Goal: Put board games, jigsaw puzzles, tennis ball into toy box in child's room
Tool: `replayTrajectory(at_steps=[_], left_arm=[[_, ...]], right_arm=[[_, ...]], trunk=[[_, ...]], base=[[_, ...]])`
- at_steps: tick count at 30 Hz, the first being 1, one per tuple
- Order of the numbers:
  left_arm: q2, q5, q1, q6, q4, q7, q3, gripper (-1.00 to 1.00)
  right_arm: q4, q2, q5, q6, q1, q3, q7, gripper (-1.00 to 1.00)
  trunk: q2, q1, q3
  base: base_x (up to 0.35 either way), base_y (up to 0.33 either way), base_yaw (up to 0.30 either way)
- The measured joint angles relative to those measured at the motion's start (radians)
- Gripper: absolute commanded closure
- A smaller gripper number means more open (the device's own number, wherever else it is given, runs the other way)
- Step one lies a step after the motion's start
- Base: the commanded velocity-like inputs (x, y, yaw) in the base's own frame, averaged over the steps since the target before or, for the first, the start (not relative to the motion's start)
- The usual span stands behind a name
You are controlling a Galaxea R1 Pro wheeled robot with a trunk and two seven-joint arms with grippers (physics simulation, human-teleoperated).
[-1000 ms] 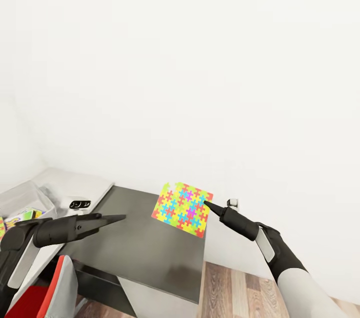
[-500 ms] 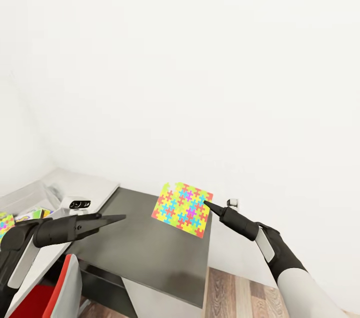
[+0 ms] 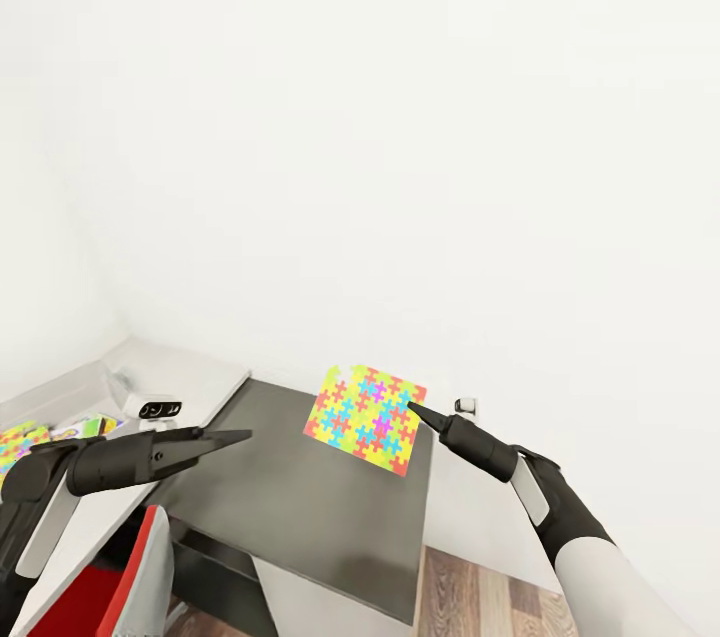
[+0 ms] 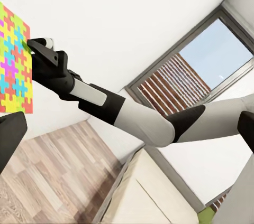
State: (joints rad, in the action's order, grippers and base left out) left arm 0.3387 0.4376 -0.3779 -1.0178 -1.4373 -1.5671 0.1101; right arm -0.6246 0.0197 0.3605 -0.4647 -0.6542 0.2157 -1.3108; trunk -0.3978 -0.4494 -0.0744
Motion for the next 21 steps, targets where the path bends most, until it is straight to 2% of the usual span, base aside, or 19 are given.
replayTrajectory(at_steps=[7, 12, 21], left_arm=[[0.002, 0.000, 0.000, 0.001, 0.000, 0.000, 0.000, -1.00], [0.001, 0.000, 0.000, 0.002, 0.000, 0.000, -0.001, -1.00], [0.000, 0.000, 0.000, 0.004, 0.000, 0.000, -0.001, -1.00]], right_arm=[[0.000, -0.001, 0.000, 0.002, 0.000, 0.000, 0.001, 1.00], [0.000, 0.000, 0.000, 0.002, 0.000, 0.000, 0.001, 1.00], [0.000, 0.000, 0.000, 0.001, 0.000, 0.001, 0.002, 1.00]], trunk=[[0.000, 0.000, 0.012], [0.000, 0.000, 0.019], [0.000, 0.000, 0.021]], base=[[-0.160, 0.000, 0.090], [-0.016, 0.000, 0.088], [-0.001, 0.000, 0.009]])
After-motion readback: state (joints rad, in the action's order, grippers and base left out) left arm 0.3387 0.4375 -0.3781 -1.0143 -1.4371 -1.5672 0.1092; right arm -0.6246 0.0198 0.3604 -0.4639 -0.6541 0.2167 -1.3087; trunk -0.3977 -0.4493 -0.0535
